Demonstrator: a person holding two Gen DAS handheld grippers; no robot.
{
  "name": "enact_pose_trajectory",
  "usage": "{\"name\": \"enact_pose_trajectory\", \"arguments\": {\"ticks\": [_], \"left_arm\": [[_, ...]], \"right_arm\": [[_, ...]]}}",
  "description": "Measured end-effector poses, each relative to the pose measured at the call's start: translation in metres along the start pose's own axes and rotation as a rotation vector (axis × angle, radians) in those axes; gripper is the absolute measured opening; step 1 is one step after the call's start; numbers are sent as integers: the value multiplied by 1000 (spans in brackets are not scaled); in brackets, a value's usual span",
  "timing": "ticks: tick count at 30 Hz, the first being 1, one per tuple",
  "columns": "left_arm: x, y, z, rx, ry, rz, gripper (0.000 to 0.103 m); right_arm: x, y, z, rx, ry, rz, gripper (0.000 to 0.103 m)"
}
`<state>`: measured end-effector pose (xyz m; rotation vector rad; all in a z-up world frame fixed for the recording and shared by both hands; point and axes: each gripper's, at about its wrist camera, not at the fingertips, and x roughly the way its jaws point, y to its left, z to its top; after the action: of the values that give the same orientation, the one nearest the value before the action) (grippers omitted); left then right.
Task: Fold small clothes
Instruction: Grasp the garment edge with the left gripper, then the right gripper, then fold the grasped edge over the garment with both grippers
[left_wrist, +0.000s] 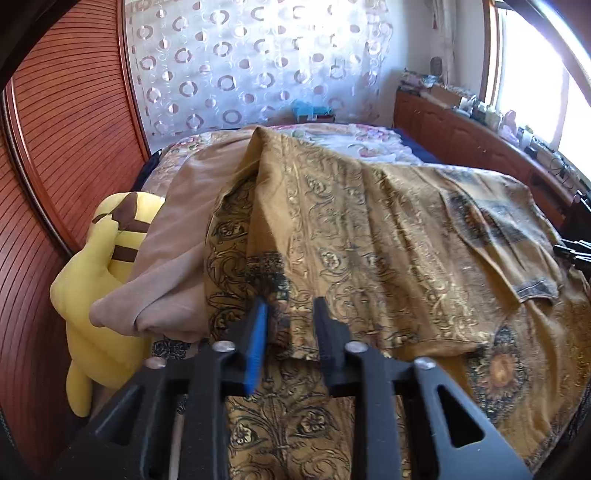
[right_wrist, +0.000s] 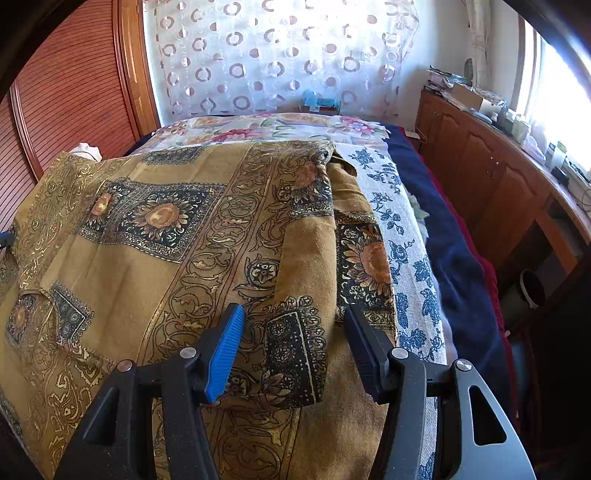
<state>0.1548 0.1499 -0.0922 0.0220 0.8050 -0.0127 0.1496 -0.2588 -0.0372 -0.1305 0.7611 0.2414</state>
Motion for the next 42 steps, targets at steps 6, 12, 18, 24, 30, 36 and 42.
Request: {"name": "enact_pose_trajectory", "arguments": {"ticks": [6,12,18,24,30,36,42], "left_arm": [[3,3,0,0,6,3,7],[-27,-1,3,-25,-86,-28,3],[-66,-9,7,-42,-174,-90,3],[-98,-7,2,-60,-220,-147,3],[-119,4,-10,-100,-239,-179,3],[-138,8,-47,-131,-208,-187,3],[-131,7,-92,-158,-126,-156,3]], "right_arm": [[0,1,0,-2,-1,-5,58],[0,4,1,-11,-7,8,30],[-17,17,4,-94,-41,18,3],[-58,9,12,-76,-125,91,3],[-95,-3,9,-64,-183,114,3],[-123,-14,-16,-78,-188,115,3],[-122,-20,-52,-62,-127,102,3]]}}
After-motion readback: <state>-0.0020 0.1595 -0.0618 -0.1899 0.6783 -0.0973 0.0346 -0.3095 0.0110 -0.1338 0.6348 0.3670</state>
